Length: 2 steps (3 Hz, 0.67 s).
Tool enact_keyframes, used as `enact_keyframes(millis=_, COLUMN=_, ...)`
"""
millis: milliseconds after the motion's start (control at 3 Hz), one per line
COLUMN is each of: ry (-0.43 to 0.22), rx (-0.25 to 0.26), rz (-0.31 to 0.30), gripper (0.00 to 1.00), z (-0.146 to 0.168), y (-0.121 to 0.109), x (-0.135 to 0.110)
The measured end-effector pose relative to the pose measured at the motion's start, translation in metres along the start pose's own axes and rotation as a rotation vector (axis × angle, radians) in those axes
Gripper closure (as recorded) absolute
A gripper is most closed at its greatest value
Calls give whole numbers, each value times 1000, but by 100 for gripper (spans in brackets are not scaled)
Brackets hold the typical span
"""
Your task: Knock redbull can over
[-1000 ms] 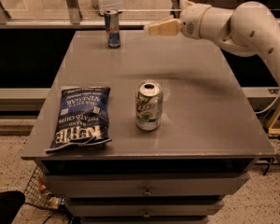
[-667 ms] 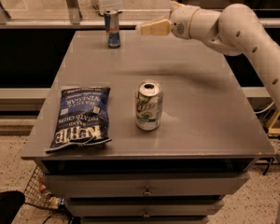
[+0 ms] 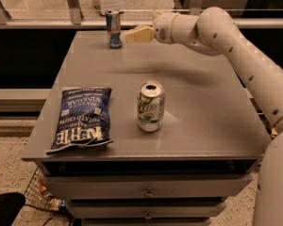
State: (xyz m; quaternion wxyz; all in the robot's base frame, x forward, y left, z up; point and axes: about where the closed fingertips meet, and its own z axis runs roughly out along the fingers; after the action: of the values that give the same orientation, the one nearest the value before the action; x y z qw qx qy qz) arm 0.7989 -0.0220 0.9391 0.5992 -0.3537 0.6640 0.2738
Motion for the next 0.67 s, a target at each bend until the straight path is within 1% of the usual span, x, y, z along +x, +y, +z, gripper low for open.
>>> enact_keyframes(millis=333, ry=13, rx=-8, rz=33, gripper=0, z=16, y=13, x=14)
enact_keyframes(millis=667, ry=1, rx=-7, rz=65, gripper=0, z=28, y=17, x=24)
